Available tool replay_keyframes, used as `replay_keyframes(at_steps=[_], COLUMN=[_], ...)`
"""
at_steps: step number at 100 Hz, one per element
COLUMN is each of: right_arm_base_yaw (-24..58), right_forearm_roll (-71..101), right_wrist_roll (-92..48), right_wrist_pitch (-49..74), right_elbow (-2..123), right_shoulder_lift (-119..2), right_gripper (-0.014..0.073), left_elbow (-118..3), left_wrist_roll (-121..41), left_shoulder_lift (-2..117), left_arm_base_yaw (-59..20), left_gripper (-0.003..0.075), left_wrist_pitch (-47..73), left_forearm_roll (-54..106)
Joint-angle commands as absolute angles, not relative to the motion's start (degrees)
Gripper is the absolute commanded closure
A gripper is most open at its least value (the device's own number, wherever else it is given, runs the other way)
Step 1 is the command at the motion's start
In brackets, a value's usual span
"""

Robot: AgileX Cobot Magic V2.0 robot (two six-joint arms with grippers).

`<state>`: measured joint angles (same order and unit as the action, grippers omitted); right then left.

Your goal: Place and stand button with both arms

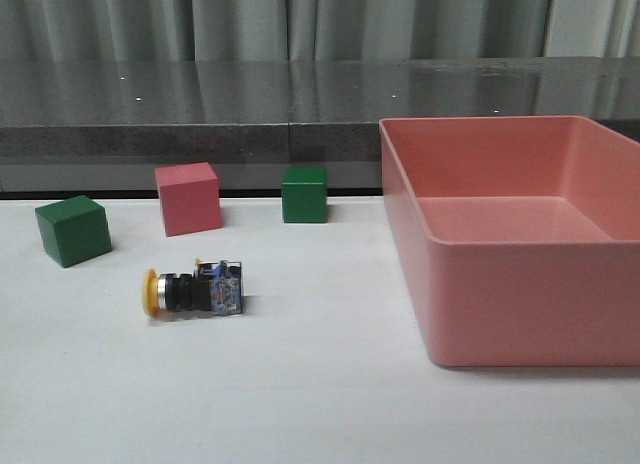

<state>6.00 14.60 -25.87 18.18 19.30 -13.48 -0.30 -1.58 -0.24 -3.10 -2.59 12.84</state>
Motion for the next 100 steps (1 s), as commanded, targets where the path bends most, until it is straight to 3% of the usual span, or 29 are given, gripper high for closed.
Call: replay_keyframes(at_steps=[1, 27, 50, 62, 74, 81, 88, 100], right_arm_base_yaw=[5.6, 5.6, 5.6, 5.6, 5.6, 5.6, 5.6, 5.6], right_forearm_roll=[15.2, 15.2, 15.2, 15.2, 15.2, 15.2, 15.2, 15.2], right_wrist_roll=[-25.8, -25.8, -25.8, -25.8, -25.8, -25.8, -25.8, -25.8], right_wrist_pitch=[14.2, 14.2, 14.2, 14.2, 14.2, 14.2, 14.2, 14.2], right_elbow=[20.8, 20.8, 20.8, 20.8, 20.8, 20.8, 20.8, 20.8], right_shoulder_lift=[-13.8, -13.8, -13.8, -13.8, -13.8, -13.8, -13.8, -13.8], right_gripper=[0.0654, 0.0654, 0.0654, 0.0654, 0.0654, 0.0654, 0.0654, 0.0654], left_elbow=[-4.2, -23.5, -40.3, -46.0, -49.6, -49.9, -49.9, -49.9], left_wrist_roll=[-1.0, -2.8, -30.9, -43.4, -56.2, -67.3, -79.5, -93.2], left_shoulder_lift=[0.3, 23.9, 48.6, 58.0, 65.5, 68.9, 72.2, 77.8], left_arm_base_yaw=[-3.1, -3.2, -5.4, -6.1, -6.1, -6.1, -6.1, -6.1], left_gripper=[0.0740, 0.0740, 0.0716, 0.0540, 0.0225, 0.0095, 0.0048, 0.0048], left_wrist_pitch=[-1.5, 22.1, 32.6, 33.4, 33.5, 33.6, 34.2, 33.8], left_forearm_roll=[14.8, 13.2, 19.8, 26.0, 34.6, 40.5, 47.9, 60.0])
